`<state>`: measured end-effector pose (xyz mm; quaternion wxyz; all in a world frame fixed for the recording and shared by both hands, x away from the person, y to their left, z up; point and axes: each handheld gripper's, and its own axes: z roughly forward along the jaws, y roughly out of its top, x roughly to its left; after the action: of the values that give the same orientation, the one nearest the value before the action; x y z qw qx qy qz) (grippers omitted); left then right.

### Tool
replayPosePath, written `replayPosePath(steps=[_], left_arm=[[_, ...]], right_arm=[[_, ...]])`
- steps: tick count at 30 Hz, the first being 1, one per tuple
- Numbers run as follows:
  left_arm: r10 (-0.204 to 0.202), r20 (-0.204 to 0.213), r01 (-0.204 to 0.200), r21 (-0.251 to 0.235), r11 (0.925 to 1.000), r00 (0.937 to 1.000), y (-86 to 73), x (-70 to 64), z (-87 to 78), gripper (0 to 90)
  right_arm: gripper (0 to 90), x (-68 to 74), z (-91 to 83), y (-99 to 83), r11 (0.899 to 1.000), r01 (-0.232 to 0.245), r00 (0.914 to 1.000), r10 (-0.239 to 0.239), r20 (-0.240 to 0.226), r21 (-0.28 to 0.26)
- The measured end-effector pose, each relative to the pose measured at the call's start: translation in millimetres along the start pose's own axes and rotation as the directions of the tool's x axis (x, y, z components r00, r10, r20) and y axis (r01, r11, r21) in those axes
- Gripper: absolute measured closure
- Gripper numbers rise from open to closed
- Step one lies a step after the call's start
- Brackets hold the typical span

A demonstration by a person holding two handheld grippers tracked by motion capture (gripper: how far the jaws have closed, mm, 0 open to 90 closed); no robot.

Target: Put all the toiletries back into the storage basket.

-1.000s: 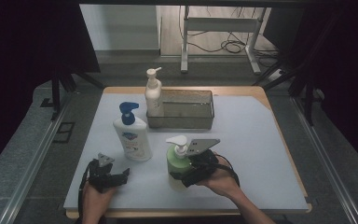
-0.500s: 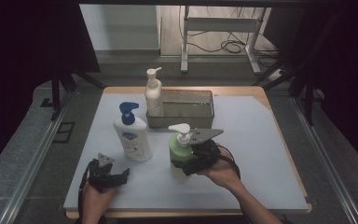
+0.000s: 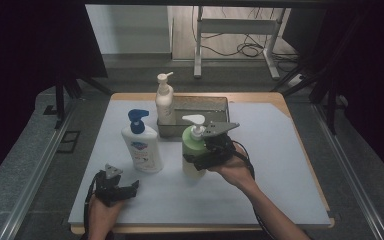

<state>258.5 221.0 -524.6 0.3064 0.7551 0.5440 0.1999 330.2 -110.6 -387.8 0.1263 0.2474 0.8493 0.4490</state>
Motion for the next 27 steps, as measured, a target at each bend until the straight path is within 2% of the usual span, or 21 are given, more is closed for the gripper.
replayPosePath(steps=[17, 27], left_arm=[[0.0, 0.0, 0.0, -0.001, 1.0, 1.0, -0.1, 0.0, 0.1, 12.0], [0.0, 0.0, 0.0, -0.001, 1.0, 1.0, 0.0, 0.1, 0.1, 12.0]], right_arm=[[11.5, -22.4, 7.0, 28.3, 0.999, -0.034, 0.9969, 0.036, 0.07, -0.021], [11.6, -32.6, 11.9, 46.3, 0.999, -0.038, 0.9928, 0.041, 0.113, -0.03]])
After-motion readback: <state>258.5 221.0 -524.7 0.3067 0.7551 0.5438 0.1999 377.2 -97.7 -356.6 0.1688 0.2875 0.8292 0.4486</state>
